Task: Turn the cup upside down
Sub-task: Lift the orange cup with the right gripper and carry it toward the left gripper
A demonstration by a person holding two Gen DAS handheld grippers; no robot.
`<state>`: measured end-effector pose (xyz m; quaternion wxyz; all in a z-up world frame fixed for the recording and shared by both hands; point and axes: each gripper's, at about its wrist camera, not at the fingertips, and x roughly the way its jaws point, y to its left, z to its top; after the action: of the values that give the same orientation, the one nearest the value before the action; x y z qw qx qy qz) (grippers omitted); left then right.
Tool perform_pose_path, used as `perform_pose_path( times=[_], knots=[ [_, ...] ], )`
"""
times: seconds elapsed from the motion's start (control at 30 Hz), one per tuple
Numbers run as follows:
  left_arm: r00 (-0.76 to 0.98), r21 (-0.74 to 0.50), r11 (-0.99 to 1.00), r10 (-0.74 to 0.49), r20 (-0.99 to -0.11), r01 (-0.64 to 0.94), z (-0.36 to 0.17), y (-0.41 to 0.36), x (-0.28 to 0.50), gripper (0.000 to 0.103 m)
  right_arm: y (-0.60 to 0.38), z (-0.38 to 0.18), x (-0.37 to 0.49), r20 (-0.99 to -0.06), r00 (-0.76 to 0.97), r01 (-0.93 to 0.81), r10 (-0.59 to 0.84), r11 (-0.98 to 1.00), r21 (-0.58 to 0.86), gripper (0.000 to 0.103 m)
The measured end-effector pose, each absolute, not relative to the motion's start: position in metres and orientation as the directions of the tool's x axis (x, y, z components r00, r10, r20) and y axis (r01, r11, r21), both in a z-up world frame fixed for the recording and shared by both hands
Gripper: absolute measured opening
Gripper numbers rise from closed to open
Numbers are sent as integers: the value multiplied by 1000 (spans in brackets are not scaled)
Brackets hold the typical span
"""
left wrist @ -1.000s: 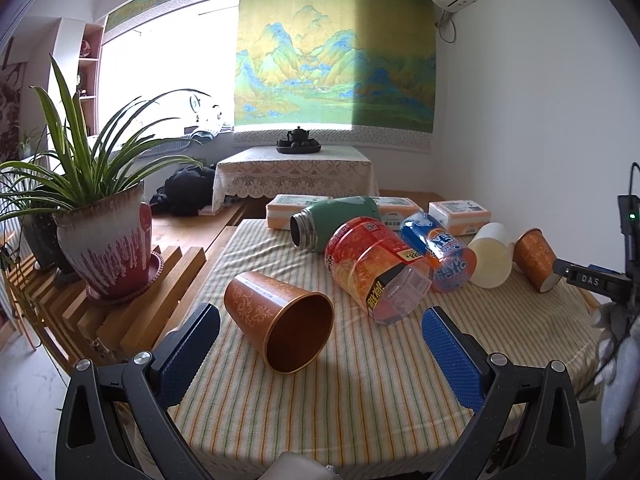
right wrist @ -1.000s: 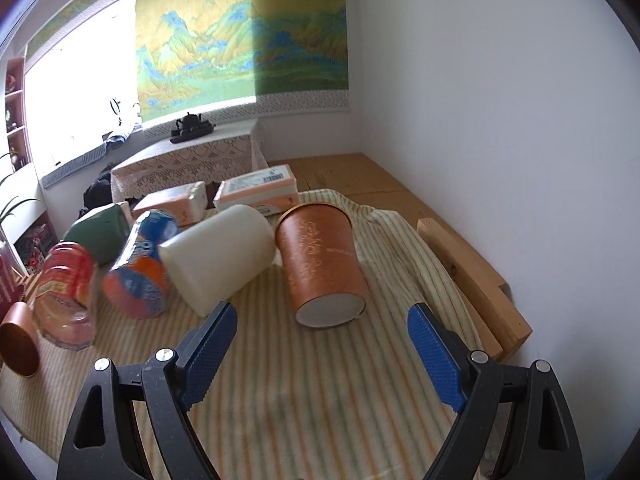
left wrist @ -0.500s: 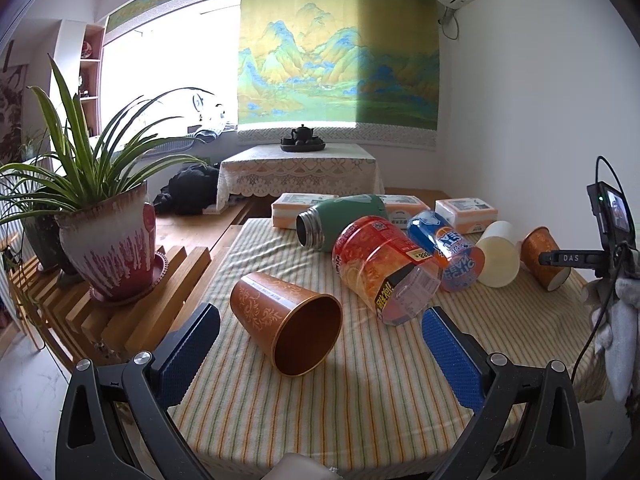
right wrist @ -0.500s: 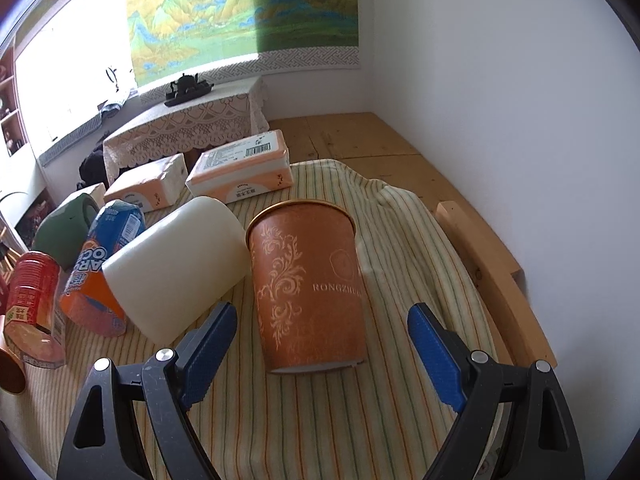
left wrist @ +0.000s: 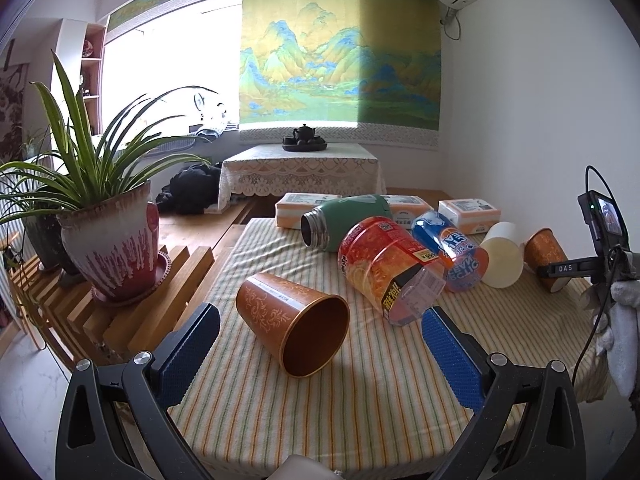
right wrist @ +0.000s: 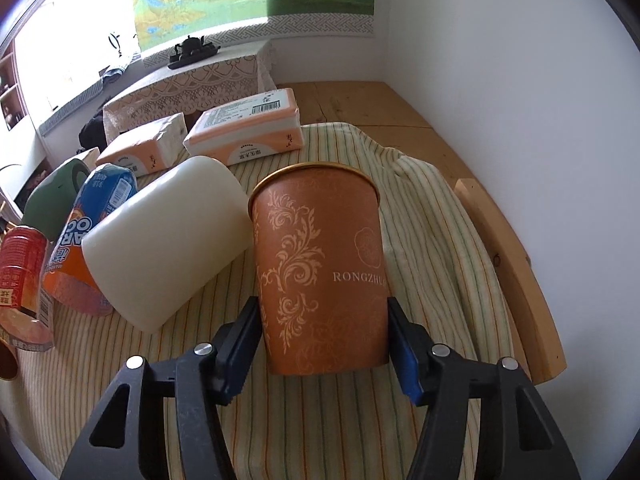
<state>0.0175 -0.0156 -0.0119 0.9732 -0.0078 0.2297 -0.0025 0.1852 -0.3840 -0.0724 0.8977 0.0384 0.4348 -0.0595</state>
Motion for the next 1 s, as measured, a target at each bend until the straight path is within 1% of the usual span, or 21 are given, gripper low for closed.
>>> perform_pose_path(
  times=[0.13, 0.33, 0.47, 0.7, 0.8, 0.9, 1.0],
  knots=[
    [896, -17, 1000, -6, -444, -1, -11, -14, 15, 102, -384, -68, 174, -771, 633, 149, -75, 988, 26, 55],
    [899, -29, 1000, -5, -439, -9, -9, -8, 10, 102, -373, -58, 134, -743, 665, 143, -72, 989, 33, 55],
    [898, -28, 1000, -12, -439, 0, -10, -8, 7, 102, -355, -49, 100, -721, 693, 100, -15, 992, 75, 55],
    [895, -19, 1000, -22, -445, 15, -11, -5, 2, 102, -294, -54, 70, -718, 688, -27, 100, 993, 113, 55],
    [898, -31, 1000, -15, -440, 1, -9, 2, 0, 102, -267, -59, 67, -711, 694, -52, 116, 992, 111, 55],
    [902, -32, 999, -4, -431, -10, -7, 8, -6, 102, -245, -66, 71, -724, 673, -78, 149, 988, 131, 55],
    [896, -40, 999, -1, -444, -19, -9, 13, -7, 102, -231, -71, 68, -718, 681, -84, 143, 989, 118, 55]
  ],
)
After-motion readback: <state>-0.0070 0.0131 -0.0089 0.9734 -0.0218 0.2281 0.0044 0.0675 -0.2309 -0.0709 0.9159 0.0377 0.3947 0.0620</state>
